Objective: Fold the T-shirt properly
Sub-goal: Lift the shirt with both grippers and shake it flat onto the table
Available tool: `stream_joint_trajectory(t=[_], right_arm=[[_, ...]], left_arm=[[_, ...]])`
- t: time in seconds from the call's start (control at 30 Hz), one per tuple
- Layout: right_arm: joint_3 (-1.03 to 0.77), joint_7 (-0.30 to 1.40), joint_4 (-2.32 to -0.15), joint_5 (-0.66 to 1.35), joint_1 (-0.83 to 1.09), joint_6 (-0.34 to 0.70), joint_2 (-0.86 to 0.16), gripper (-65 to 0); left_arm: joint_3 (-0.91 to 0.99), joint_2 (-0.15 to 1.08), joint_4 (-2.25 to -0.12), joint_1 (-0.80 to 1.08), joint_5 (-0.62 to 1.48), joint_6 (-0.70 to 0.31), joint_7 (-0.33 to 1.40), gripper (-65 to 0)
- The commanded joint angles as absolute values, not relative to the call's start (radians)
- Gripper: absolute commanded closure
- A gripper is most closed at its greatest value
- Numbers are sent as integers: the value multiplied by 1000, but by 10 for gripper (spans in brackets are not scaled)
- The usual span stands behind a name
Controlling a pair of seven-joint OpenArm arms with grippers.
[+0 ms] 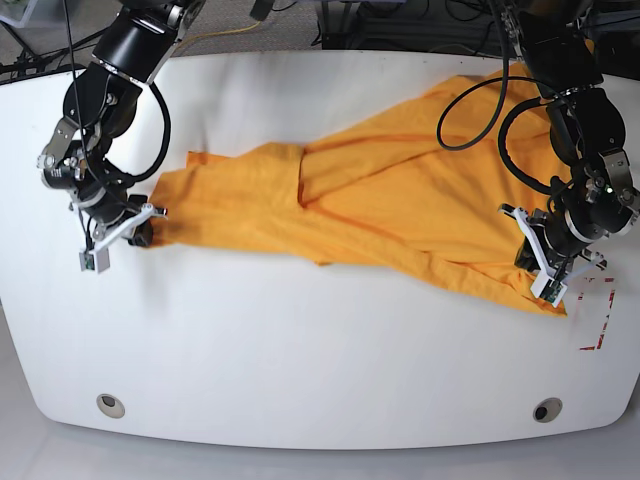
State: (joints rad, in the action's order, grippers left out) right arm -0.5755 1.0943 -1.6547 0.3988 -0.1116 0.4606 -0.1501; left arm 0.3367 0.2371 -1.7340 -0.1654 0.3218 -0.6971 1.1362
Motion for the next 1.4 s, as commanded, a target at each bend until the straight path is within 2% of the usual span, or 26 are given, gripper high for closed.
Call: stream_joint_trajectory(t=[0.0,0.27,0.4,0.63,1.03,1.23,1.37], right_arm=[[-575,1073,-1672,418,-182,464,-188,0],[-567,1075,-1455,423,-438,464,-275,0],[-492,1075,-1345,424,-584,464,-349,0],[-423,1087,-1270,424,-829,464,-386,0],[-223,1115,-1239,426,-1194,467,-466,0],[-199,1179,-1244,426,-1236,545,-479,0],[-217,1210,-1244,426,-1173,565,-486,0]], left_arm=[[312,251,-1817,-222,329,-698,1121,-1],[246,252,-1890,-392,260,-698,1121,0],[240,252,-1923,-509,220,-698,1170,0],[245,262,-1928,-702,216,-698,1198,-1],[197,375,-1922,-1027,219,-698,1236,-1],[154,387,-1926,-1063,222,-698,1291,-1],[154,387,-1928,-1001,222,-698,1336,-1]])
